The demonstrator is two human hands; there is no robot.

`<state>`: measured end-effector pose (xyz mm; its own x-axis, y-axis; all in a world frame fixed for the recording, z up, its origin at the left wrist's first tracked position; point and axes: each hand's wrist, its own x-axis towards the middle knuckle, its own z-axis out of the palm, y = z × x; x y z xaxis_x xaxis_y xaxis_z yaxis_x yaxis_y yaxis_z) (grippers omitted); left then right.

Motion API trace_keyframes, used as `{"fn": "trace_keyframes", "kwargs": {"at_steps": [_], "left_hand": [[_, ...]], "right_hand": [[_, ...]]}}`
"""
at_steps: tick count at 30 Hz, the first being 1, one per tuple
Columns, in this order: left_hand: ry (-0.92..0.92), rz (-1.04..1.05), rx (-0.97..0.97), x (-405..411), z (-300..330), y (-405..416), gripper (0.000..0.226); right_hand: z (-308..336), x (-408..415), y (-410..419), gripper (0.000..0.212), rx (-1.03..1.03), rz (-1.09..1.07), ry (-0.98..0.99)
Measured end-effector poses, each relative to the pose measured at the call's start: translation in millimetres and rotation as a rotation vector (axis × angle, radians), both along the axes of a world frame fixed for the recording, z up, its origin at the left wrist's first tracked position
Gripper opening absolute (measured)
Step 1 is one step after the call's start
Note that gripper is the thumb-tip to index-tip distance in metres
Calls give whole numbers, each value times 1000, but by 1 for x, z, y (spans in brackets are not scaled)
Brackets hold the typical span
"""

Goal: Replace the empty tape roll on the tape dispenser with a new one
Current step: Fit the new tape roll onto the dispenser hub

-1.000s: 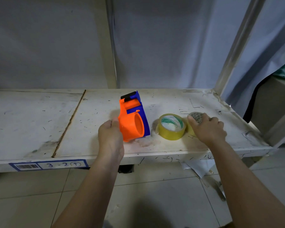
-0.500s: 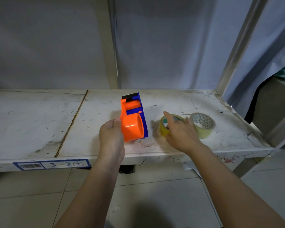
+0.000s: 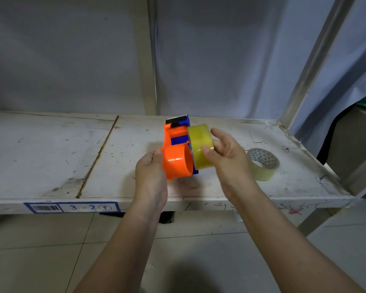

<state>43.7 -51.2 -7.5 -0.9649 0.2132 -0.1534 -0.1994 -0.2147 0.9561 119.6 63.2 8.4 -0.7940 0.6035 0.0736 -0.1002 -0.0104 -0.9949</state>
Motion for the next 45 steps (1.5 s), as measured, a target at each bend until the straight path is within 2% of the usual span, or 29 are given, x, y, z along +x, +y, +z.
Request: {"fn": "trace_keyframes", "kwargs": {"at_steps": [6,12,14,18,20,24,29,30,31,32,33,34,36,40,45], "left_hand": [[41,63,27,2,-2,-3,30],[74,86,21,1,0,-4,31],[74,86,14,1,0,-4,31],[66,59,43,2,2,-1,30],[55,47,57,5,3,2,30],[55,22,73,8,5,5,27],[25,20,103,6,4,5,29],[22,23,103,7,3,5,29],[19,27,102,7,2,5,29],[13,32,103,7,2,5,29],[6,42,109,8,1,5,29],[0,54,116,8,1,5,29],[-11,66,119,10,1,5,30],[-104,20,186,22,7,9,25],[-77,-12,193,23,13,9,32]], "right_hand": [[-15,-6,-14,52,102,88,-59],[-15,-8,-7,51,115,162,-69],[-12,-7,-7,49,179,167,-103],[-8,-3,-1,42,417,24,-112],[-7,-2,0,42,398,76,-100],[-12,-2,3,59,278,221,-77],[-2,4,-5,78,343,297,-96],[-9,6,-1,74,428,275,-99],[-5,10,-4,66,608,283,-124],[-4,9,-6,62,576,251,-137],[-8,9,-7,64,548,292,-92],[-13,4,-10,72,453,214,-64],[-14,0,-19,76,485,122,-68],[-25,-7,-31,84,375,124,-67],[-29,-13,-35,96,306,121,-42]]}}
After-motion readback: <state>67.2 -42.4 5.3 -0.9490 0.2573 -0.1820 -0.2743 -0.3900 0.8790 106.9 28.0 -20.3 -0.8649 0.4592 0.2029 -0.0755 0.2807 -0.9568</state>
